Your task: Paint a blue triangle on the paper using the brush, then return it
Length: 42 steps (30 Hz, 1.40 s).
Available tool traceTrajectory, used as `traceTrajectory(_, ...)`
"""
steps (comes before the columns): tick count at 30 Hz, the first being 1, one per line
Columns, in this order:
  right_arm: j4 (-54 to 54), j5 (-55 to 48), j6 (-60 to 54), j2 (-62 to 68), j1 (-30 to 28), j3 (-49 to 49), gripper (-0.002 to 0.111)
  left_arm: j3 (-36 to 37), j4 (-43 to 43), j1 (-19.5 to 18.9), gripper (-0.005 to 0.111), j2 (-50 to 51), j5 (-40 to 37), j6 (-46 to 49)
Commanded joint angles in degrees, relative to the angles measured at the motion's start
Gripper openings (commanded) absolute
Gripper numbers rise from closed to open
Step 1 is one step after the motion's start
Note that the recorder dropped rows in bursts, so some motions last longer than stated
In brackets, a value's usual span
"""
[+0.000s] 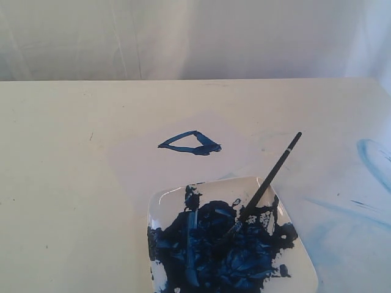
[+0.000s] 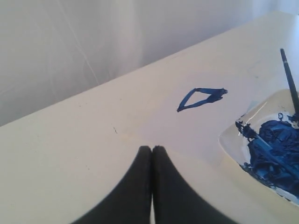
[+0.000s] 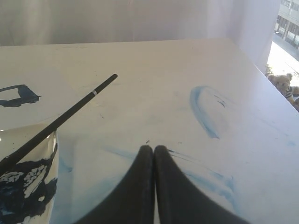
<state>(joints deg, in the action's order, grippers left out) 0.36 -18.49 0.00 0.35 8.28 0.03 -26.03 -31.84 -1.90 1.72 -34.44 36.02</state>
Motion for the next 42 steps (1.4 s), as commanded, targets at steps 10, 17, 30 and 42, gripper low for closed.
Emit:
traceTrajectory(10, -0.4, 0.5, 0.0, -0.3, -0.3, 0.0, 0.000, 7.8, 19.6, -0.3, 0.000, -1.7, 0.3, 0.0)
traceTrajectory(17, -0.4, 0.5, 0.0, -0.3, -0.3, 0.0, 0.000, 26.0, 30.7, -0.3, 0.000, -1.7, 14.6, -0.2)
traceTrajectory(30, -0.4, 0.5, 0.0, -0.3, -0.3, 0.0, 0.000, 26.0, 31.5, -0.3, 0.000, -1.7, 27.2, -0.1)
traceTrajectory(42, -0.4, 0.5, 0.0, -0.3, -0.3, 0.0, 0.000, 26.0, 32.7, -0.3, 0.000, -1.7, 12.4, -28.7)
